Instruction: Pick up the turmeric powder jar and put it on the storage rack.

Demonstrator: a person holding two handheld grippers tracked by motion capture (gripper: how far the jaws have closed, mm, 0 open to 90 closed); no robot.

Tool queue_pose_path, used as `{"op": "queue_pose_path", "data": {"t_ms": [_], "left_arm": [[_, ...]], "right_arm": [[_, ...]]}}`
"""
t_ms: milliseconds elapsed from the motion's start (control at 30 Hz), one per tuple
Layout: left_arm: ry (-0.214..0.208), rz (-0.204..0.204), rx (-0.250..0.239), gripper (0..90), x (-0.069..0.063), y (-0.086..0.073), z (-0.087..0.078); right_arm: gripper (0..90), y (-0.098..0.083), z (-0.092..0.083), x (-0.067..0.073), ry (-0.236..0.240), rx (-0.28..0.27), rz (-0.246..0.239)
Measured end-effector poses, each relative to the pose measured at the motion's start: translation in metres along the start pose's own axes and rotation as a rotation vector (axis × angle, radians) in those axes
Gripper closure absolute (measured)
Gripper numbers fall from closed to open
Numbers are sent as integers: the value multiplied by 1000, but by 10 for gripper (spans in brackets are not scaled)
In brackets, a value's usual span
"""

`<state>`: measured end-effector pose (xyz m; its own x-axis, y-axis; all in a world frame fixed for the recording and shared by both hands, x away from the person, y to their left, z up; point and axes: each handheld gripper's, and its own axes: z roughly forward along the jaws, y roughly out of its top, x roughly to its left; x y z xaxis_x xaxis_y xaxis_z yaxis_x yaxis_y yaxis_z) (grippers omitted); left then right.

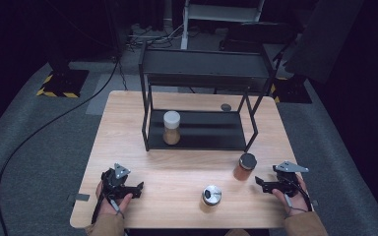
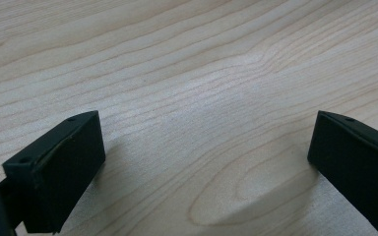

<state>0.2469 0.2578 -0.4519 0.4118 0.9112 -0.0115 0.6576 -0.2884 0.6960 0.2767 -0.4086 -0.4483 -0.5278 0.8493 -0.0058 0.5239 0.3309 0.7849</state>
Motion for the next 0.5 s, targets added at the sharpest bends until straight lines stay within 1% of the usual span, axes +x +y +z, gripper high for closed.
{"op": "queue_pose_path", "data": {"t_ms": [233, 367, 500], "left_arm": [[0, 2, 1, 6, 0, 0, 0], [0, 0, 0, 6, 0, 0, 0], [0, 2, 2, 6, 0, 0, 0]], "right_arm": [[50, -2, -13, 6, -9, -79, -24], [50, -1, -22, 11, -26, -112, -49], [51, 1, -30, 13, -27, -142, -56]]}}
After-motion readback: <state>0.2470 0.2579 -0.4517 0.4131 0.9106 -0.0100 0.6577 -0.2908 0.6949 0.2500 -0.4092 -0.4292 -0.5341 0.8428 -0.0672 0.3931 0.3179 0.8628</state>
